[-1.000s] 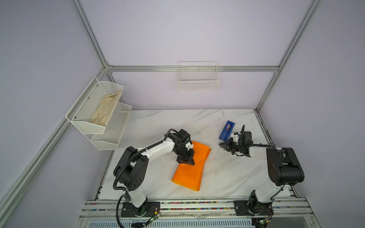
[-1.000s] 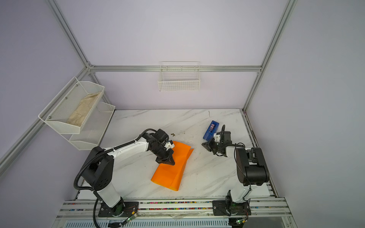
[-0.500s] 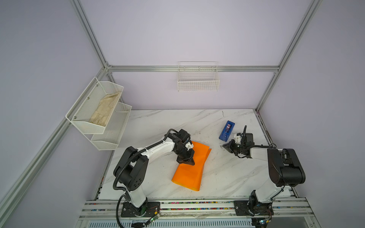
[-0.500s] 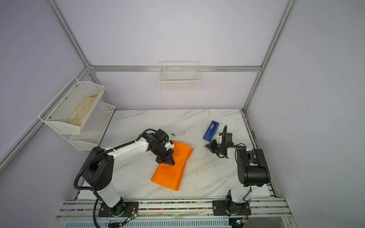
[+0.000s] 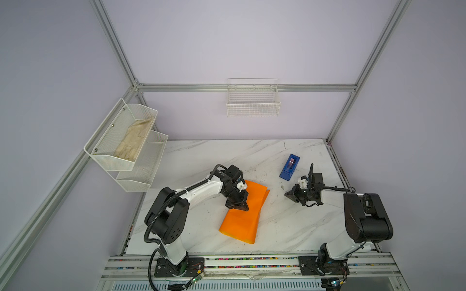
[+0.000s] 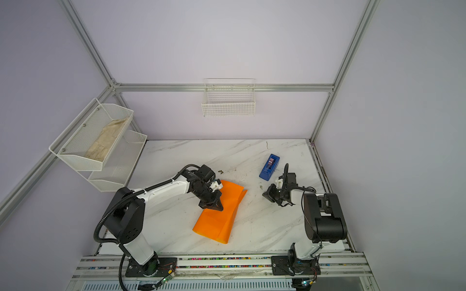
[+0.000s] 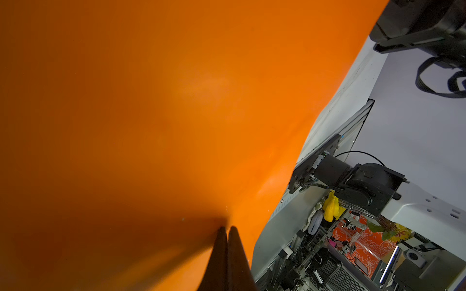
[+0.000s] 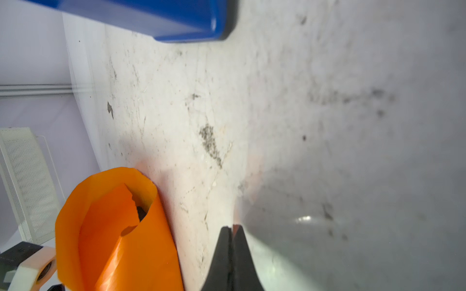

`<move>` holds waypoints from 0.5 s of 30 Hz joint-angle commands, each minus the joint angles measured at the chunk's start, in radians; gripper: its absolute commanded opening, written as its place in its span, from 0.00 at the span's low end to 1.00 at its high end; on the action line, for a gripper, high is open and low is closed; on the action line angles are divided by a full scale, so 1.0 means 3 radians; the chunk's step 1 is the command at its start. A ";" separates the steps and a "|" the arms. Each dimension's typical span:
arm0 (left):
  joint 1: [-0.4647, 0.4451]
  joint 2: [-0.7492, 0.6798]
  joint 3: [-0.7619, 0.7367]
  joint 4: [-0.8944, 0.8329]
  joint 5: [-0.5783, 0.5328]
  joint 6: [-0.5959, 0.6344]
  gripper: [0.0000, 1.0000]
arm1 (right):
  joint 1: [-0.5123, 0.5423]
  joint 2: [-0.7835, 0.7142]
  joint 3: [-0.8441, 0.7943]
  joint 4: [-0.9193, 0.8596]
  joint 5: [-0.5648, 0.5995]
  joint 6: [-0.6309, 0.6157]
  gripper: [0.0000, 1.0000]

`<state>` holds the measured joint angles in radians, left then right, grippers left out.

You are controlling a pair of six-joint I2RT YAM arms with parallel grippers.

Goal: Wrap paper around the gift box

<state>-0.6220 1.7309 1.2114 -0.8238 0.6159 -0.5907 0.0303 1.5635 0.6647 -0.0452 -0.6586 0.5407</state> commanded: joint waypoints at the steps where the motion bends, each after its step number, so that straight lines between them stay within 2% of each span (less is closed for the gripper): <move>1: -0.0008 0.0032 -0.0173 -0.0117 -0.0304 -0.0020 0.02 | 0.0086 -0.0398 0.0281 -0.0577 -0.0070 -0.0270 0.00; 4: -0.0007 0.0039 -0.0157 -0.0118 -0.0299 -0.0015 0.02 | 0.0239 -0.0615 0.0571 -0.0995 -0.0191 -0.0380 0.00; 7: -0.0006 0.0049 -0.0150 -0.0115 -0.0309 -0.0015 0.02 | 0.0511 -0.0863 0.0826 -0.1193 -0.0263 -0.0318 0.00; 15: -0.0004 0.0048 -0.0151 -0.0133 -0.0309 0.0006 0.01 | 0.1449 -0.0805 0.1256 -0.1012 -0.0447 0.0119 0.00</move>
<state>-0.6220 1.7309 1.2114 -0.8238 0.6155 -0.5907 0.4057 1.2968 1.0172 -0.3264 -0.7628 0.5304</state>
